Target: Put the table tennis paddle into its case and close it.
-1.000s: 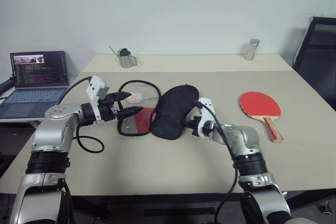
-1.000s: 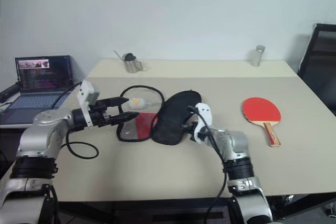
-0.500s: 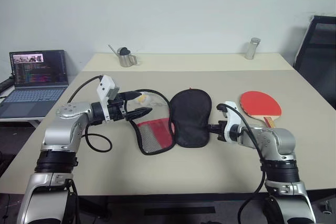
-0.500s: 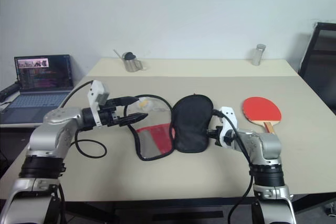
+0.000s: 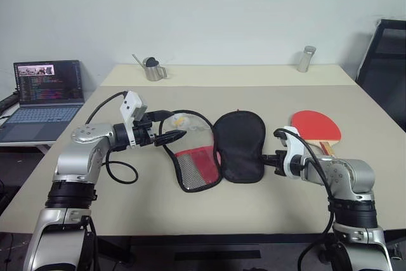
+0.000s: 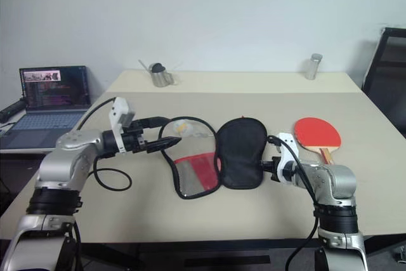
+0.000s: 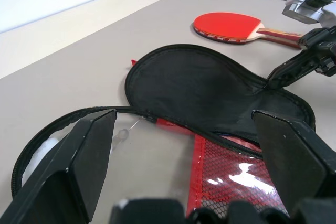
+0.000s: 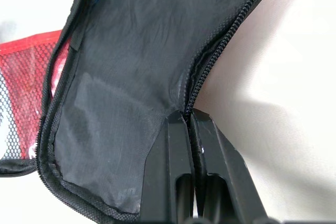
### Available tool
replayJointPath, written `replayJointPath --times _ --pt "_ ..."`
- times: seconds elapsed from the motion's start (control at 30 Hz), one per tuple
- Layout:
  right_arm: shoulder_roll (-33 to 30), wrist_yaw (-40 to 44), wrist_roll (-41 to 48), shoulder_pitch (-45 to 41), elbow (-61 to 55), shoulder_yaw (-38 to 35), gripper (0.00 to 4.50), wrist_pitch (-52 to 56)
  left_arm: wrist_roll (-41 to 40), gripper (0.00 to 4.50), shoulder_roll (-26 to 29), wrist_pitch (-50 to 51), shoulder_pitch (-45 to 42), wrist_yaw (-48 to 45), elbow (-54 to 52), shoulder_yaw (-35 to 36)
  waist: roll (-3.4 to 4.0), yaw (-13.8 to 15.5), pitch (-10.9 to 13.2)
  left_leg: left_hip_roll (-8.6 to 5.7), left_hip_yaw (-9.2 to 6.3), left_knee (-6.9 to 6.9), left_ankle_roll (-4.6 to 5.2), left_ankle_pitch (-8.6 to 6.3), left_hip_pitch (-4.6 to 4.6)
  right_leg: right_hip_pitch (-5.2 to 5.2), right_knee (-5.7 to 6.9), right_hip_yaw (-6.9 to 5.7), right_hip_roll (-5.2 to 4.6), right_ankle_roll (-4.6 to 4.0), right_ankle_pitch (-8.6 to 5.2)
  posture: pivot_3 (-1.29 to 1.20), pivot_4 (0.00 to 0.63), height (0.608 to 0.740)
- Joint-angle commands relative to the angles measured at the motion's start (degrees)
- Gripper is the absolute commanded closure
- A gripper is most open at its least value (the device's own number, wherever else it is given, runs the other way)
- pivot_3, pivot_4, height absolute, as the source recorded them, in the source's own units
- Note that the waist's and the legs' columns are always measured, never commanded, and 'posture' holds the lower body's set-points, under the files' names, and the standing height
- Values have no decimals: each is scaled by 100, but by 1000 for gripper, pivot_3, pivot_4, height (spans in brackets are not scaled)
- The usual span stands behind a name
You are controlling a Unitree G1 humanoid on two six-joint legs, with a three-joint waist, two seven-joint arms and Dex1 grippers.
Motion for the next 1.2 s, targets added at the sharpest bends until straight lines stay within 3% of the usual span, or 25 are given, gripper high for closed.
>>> replayJointPath --times 0.03,0.83,0.97,1.2 --pt "-9 -62 89 82 -404 -210 4456 178 6 0 -2 -61 -175 -45 -123 4 0 2 0 0 0 0 0 0 0 0 0 0 0 0 0 0 150 740" --pt "-128 -281 -214 186 -554 -208 4456 163 110 0 -149 -131 -359 -131 58 -82 0 4 0 0 -1 12 0 0 1 5 6 0 3 0 0 0 150 740" --pt "-154 -332 -333 131 -476 -234 3568 60 125 0 -161 -136 -362 -129 56 -70 -1 4 0 0 -1 17 1 0 0 6 7 1 3 0 0 0 150 740" --pt "-319 -183 -347 136 -603 -164 1145 -130 106 0 -196 -128 -342 -89 3 -45 -1 3 0 0 -2 28 1 -1 -1 9 11 0 3 0 0 0 150 740"
